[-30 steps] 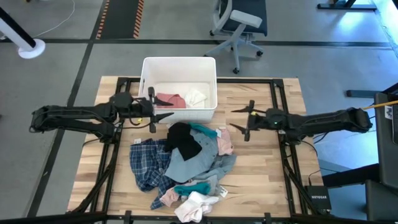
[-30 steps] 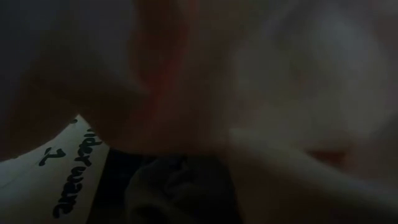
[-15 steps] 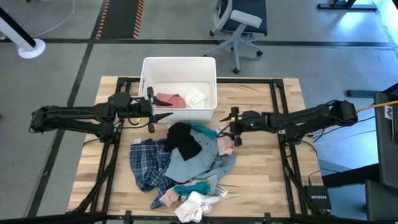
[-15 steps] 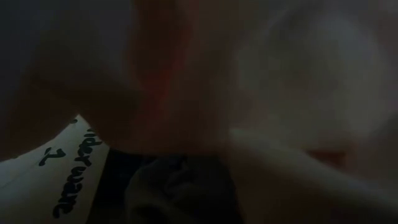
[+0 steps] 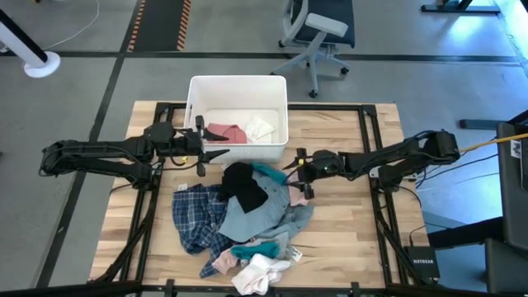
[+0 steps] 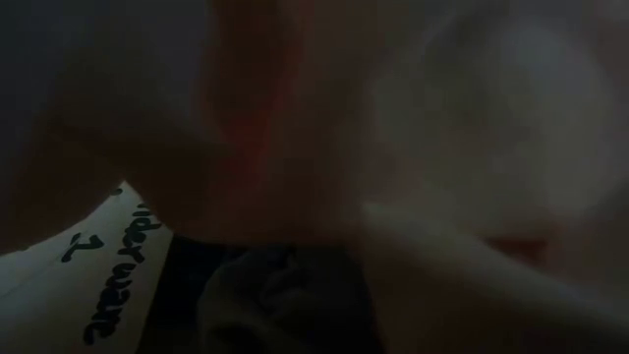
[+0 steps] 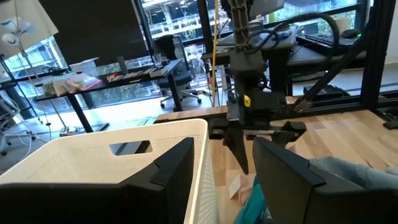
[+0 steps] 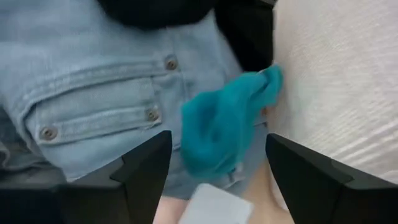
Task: Sort clothes
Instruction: Put the top blue sock into the white bin
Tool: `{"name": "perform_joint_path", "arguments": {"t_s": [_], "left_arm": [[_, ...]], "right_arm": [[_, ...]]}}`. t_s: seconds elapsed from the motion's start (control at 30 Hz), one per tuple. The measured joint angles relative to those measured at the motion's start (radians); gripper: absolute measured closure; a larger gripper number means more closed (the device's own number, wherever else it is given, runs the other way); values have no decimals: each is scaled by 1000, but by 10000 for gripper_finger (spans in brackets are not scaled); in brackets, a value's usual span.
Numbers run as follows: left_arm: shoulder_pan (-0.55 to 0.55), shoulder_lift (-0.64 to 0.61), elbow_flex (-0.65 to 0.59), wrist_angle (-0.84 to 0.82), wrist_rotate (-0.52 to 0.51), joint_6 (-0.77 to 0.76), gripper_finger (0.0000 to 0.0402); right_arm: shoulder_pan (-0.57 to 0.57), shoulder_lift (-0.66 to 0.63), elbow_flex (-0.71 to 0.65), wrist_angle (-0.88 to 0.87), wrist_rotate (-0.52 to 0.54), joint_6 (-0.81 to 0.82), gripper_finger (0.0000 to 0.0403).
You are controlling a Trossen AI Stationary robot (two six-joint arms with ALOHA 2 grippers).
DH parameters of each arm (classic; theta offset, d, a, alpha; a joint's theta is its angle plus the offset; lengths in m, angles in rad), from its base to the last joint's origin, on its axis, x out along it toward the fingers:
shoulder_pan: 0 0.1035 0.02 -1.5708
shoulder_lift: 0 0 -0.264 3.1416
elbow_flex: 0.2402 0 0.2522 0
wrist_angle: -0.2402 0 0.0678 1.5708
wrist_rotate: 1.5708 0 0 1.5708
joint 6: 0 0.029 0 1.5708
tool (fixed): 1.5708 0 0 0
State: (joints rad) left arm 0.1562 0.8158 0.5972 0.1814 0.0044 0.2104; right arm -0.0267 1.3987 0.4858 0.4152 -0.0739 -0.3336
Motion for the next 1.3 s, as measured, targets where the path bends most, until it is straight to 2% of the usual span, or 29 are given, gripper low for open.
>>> {"name": "perform_joint_path", "arguments": {"t_s": [0.13, 0.23, 0.33, 0.53, 0.6, 0.77, 1.03, 1.3], "left_arm": [[0, 0, 0, 0, 0, -8, 242], [0, 0, 0, 1, 0, -26, 242], [0, 0, 0, 2, 0, -46, 242], [-5, 0, 0, 1, 0, -69, 242], [-11, 0, 0, -3, 0, -73, 242], [-15, 0, 0, -6, 0, -58, 242], [-14, 0, 1, 17, 0, -31, 242], [-14, 0, 1, 20, 0, -16, 242]], "right_arm": [[27, 30, 8, 2, 7, -2, 166], [53, 56, 25, 5, 74, -11, 208], [77, 84, 45, 4, 158, -35, 261], [126, 106, 79, -15, 209, -95, 382], [148, 90, 97, -52, 244, -125, 387], [160, 6, 229, -243, 308, -233, 364], [157, -29, 529, -517, 459, -488, 392], [66, -29, 765, -601, 527, -621, 370]]}}
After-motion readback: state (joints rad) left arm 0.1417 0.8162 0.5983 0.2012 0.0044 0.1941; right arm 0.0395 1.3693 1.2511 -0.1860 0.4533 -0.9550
